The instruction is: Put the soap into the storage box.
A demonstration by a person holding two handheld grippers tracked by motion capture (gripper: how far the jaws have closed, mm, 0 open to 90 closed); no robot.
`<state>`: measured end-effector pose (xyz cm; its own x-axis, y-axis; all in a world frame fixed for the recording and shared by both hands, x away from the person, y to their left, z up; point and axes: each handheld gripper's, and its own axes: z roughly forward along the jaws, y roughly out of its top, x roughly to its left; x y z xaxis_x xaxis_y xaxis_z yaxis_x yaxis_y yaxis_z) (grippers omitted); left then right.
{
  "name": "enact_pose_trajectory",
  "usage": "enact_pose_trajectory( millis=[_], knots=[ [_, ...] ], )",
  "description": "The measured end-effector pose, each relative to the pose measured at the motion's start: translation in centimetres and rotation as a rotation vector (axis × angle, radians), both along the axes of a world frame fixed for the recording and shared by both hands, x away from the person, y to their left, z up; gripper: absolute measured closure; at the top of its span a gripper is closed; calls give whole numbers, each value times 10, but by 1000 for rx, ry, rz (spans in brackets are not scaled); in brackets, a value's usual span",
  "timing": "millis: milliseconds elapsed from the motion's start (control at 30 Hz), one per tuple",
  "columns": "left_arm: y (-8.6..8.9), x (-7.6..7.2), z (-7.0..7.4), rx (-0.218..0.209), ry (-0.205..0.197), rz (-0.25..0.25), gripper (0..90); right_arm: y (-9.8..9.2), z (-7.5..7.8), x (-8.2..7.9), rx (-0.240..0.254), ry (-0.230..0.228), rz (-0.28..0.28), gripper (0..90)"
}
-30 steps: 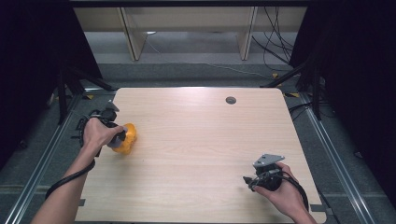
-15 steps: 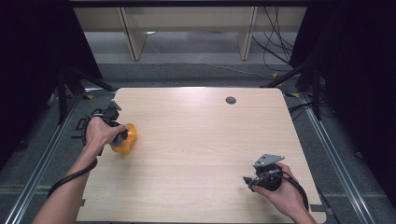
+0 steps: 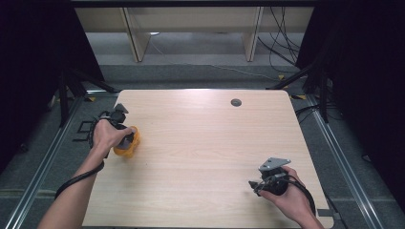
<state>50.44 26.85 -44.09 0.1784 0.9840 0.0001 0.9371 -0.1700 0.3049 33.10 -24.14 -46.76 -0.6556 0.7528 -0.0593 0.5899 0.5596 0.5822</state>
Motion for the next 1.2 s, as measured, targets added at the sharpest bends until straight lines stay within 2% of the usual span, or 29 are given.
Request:
enact_pose_trajectory(
  millis=[100, 200, 367, 767, 867, 933, 1067, 1133, 1200],
  knots=[
    [0, 0, -1, 7, 3, -10, 488, 0, 0, 0, -1, -1, 1, 394],
    [-1, 0, -3, 11, -19, -7, 488, 1, 1, -1, 8, 13, -7, 393],
    [-3, 2, -7, 21, -2, -22, 487, 1, 1, -1, 7, 13, -6, 394],
    [-6, 4, -10, 53, -7, -35, 487, 1, 0, 0, 7, 14, -7, 393],
    [-6, 3, -12, 59, 1, -35, 486, 2, 0, -2, 22, 34, -25, 393],
    [-6, 4, -14, 59, 8, -31, 486, 2, -2, -1, 29, 14, -24, 393],
    [-6, 4, -15, 72, -9, -44, 485, 3, 0, -2, 22, 31, -27, 393],
    [-7, 4, -14, 80, 10, -53, 484, 2, 0, -1, 19, 14, -20, 393],
    [-8, 5, -14, 78, -3, -46, 478, 3, -3, -1, 44, 5, -28, 393]
  ],
)
